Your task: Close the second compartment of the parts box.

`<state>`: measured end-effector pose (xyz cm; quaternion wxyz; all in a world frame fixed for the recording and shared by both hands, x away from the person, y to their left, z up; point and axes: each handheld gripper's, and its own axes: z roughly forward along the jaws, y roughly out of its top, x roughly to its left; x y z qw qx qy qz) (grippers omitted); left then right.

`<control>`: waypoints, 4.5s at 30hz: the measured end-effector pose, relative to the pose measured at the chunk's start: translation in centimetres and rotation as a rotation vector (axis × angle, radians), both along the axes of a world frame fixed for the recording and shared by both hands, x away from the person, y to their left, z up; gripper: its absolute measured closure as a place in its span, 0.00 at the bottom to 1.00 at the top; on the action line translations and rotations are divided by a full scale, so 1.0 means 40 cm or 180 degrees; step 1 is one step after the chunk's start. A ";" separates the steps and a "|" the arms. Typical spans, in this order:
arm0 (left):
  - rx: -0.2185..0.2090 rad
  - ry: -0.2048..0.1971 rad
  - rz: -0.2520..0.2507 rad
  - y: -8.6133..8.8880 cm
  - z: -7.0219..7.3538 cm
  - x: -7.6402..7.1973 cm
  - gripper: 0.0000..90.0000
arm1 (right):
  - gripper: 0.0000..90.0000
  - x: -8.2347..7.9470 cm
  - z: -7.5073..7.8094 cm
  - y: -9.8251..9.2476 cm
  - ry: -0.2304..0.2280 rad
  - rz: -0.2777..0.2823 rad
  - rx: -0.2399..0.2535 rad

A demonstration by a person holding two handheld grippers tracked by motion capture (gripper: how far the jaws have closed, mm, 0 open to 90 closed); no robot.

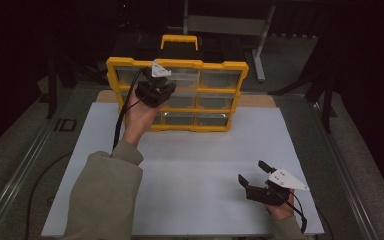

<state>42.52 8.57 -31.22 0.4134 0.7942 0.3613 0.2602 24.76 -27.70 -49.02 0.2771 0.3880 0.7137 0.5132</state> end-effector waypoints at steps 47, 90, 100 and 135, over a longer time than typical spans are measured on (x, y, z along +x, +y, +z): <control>-0.0048 -0.0044 0.0216 -0.009 -0.028 0.027 1.00 | 0.12 -0.001 -0.001 0.001 0.0013 0.0002 -0.0006; -0.0188 0.0059 0.0331 -0.003 -0.049 0.064 1.00 | 0.12 -0.002 -0.001 0.002 0.0011 0.0002 -0.0023; -0.0207 0.0076 0.0307 -0.003 -0.051 0.067 1.00 | 0.12 -0.002 -0.002 0.002 0.0011 0.0004 -0.0035; -0.0323 0.0141 -0.0073 0.041 -0.065 0.028 0.19 | 0.12 -0.006 -0.002 0.001 0.0009 -0.0014 -0.0045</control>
